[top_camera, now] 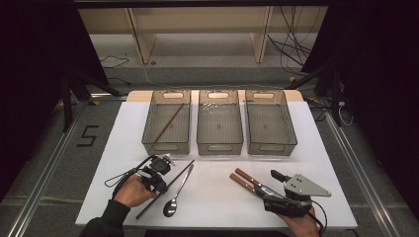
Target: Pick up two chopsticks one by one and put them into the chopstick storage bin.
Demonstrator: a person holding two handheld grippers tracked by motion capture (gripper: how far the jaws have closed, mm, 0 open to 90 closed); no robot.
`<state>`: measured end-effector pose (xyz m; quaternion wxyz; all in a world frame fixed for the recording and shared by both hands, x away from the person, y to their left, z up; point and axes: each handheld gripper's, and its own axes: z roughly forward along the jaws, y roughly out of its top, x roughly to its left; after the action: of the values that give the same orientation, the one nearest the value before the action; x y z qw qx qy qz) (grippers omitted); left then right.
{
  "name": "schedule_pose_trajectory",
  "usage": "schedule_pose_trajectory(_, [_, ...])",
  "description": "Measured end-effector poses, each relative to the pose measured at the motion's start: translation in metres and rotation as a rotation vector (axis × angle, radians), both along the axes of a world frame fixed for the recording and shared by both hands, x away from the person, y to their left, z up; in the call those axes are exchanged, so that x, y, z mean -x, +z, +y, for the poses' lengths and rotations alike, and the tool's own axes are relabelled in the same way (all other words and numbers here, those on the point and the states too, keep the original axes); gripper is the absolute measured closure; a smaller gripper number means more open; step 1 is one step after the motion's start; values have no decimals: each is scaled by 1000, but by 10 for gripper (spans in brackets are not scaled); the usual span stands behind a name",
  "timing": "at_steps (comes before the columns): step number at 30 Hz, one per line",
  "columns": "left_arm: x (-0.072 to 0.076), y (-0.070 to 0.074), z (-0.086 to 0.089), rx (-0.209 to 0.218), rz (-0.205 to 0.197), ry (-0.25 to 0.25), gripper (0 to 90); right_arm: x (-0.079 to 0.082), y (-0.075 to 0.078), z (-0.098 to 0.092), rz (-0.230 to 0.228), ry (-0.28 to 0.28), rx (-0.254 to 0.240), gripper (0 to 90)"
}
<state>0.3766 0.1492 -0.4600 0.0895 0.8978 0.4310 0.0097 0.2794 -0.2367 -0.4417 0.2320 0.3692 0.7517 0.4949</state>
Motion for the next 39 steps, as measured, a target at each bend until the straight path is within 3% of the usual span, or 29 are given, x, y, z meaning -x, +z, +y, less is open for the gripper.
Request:
schedule_pose_trajectory(7, [0, 2, 3, 15, -18, -15, 845, 0, 0, 0, -2, 0, -1, 253])
schedule_pose_trajectory(14, [3, 15, 5, 36, -48, -36, 846, 0, 0, 0, -1, 0, 0, 253])
schedule_pose_trajectory(23, [6, 43, 13, 116, -124, -29, 846, 0, 0, -1, -2, 0, -2, 253])
schedule_pose_trajectory(35, [-2, 65, 29, 196, -195, 3, 845, 0, 0, -1, -1, -3, -2, 252])
schedule_pose_trajectory(39, [-7, 75, 34, 229, -236, 22, 845, 0, 0, -1, 0, -5, -4, 252])
